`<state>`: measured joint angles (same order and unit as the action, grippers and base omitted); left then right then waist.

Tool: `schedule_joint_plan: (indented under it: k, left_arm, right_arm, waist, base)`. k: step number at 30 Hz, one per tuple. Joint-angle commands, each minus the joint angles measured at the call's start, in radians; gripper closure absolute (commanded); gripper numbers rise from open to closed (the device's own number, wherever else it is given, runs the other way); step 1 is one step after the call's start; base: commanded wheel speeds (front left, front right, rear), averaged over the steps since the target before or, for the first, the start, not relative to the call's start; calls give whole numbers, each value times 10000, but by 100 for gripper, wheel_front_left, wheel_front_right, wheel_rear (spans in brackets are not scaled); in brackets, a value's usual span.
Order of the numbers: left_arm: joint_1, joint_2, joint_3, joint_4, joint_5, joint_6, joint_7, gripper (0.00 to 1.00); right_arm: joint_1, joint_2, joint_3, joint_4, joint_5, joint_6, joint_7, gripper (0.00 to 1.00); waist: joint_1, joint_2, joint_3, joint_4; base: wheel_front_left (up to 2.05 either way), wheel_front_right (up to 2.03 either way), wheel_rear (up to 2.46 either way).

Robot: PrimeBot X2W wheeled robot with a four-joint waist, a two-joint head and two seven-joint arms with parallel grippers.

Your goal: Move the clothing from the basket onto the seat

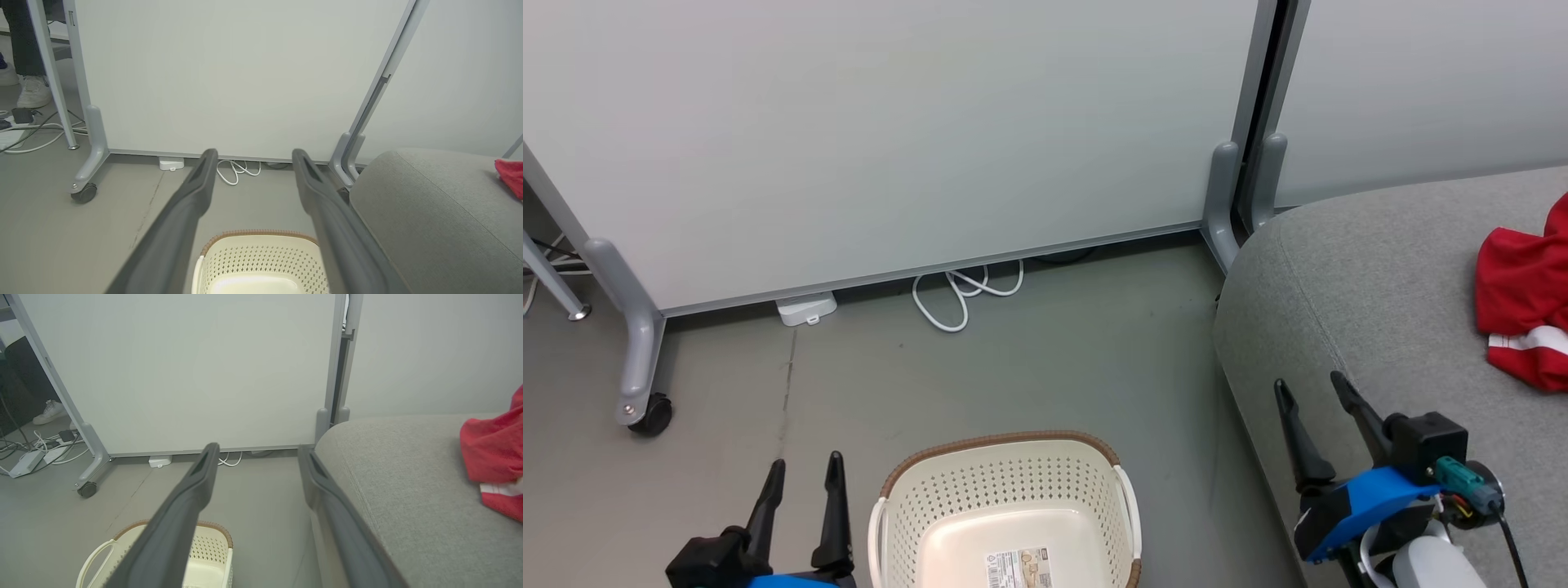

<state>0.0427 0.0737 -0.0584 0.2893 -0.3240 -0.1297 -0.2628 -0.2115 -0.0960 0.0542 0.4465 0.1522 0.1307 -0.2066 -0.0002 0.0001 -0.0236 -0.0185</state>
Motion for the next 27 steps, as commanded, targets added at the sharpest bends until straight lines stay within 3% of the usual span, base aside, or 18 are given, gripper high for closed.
schedule_joint_plan:
  k: [1,22,23,27]
  left_arm:
    - [116,-6,121,-43,87,-9,-29,0]
    - [263,-178,375,154,162,-10,-29,0]
    - [168,-171,403,164,87,0,4,100]
    - [281,-198,411,515,21,0,70,100]
  right_arm:
    - [236,70,18,-109,-5,1,31,0]
    - [638,370,198,-675,-108,1,444,0]
    - [516,336,189,-604,-20,0,424,100]
    - [693,340,174,-247,51,0,452,100]
  waist:
    - [2,-1,-16,9]
    - [2,-1,-12,-51]
    - [2,-1,-12,-55]
    - [3,-1,-9,-57]
  base:
    - [0,0,0]
    - [0,0,0]
    - [0,0,0]
    - [0,0,0]
